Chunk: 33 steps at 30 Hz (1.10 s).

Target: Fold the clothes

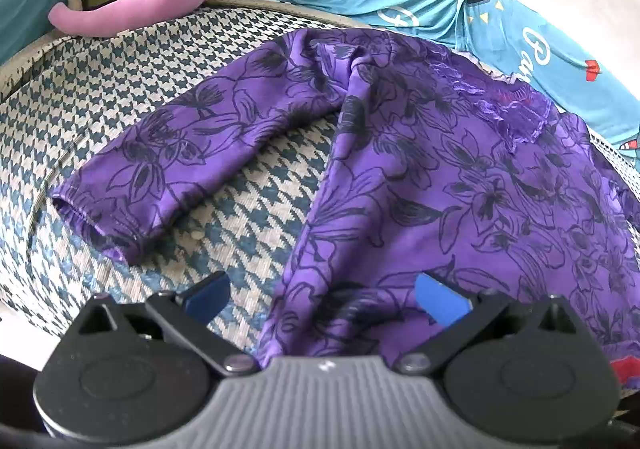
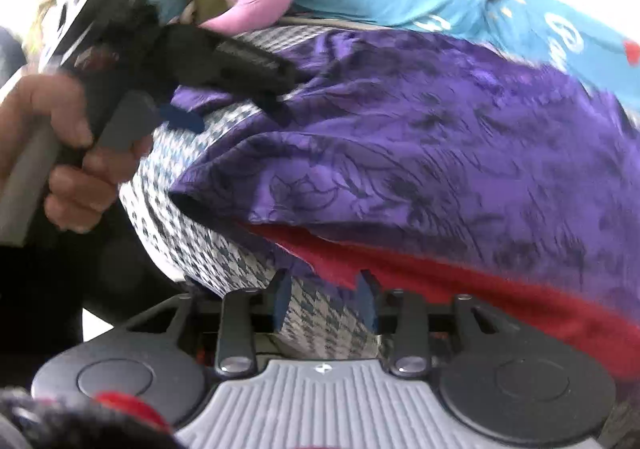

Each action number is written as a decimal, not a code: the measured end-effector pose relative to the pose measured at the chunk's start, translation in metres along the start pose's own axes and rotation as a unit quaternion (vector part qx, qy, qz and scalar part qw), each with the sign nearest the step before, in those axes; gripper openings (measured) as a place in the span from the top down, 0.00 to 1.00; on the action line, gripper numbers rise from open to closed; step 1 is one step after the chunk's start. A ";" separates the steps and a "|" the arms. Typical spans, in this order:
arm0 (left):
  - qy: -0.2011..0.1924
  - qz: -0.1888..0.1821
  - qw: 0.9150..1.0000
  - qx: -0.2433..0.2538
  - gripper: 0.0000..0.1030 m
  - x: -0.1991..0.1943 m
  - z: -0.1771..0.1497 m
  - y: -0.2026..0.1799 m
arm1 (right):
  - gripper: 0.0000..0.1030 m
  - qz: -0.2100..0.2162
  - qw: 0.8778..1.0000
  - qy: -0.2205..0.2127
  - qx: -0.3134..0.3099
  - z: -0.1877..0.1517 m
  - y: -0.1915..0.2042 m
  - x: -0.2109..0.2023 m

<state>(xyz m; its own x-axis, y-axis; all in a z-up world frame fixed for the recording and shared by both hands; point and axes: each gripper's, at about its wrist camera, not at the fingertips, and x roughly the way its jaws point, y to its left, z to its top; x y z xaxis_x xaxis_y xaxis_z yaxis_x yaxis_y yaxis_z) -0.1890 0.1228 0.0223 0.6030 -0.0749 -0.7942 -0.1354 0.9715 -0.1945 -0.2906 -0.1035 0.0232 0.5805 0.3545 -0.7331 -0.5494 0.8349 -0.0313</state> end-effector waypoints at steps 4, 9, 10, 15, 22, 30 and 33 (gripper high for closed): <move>0.001 -0.004 1.000 -0.003 0.00 0.000 0.001 -0.001 | 0.64 -0.019 0.997 0.013 -0.074 0.002 0.012 0.016; 0.004 -0.007 1.000 -0.003 0.00 0.002 0.001 -0.002 | 0.65 -0.039 0.990 0.015 -0.132 -0.001 0.021 0.034; 0.004 -0.006 1.000 -0.003 0.00 0.003 0.000 -0.002 | 0.65 -0.042 0.989 0.013 -0.144 -0.002 0.023 0.036; 0.004 -0.003 1.000 -0.007 0.00 0.004 0.001 0.001 | 0.92 -0.057 0.984 -0.002 -0.169 -0.006 0.026 0.037; -0.007 0.022 1.000 -0.012 0.00 0.002 0.002 0.007 | 0.94 0.010 0.989 0.008 -0.145 -0.008 0.023 0.011; 0.000 0.053 0.999 0.006 0.00 0.009 0.001 0.001 | 0.94 0.053 0.995 0.014 -0.084 -0.010 0.011 0.002; 0.023 0.075 0.997 0.010 0.00 0.018 0.000 0.001 | 0.92 0.039 0.997 -0.002 -0.067 -0.010 0.005 -0.008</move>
<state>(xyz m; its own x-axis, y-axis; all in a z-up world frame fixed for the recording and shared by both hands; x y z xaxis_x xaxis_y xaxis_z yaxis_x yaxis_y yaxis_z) -0.1786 0.1227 0.0080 0.5398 0.0617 -0.8395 -0.2051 0.9769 -0.0601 -0.3038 -0.1066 0.0221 0.5349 0.4190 -0.7337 -0.6688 0.7407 -0.0646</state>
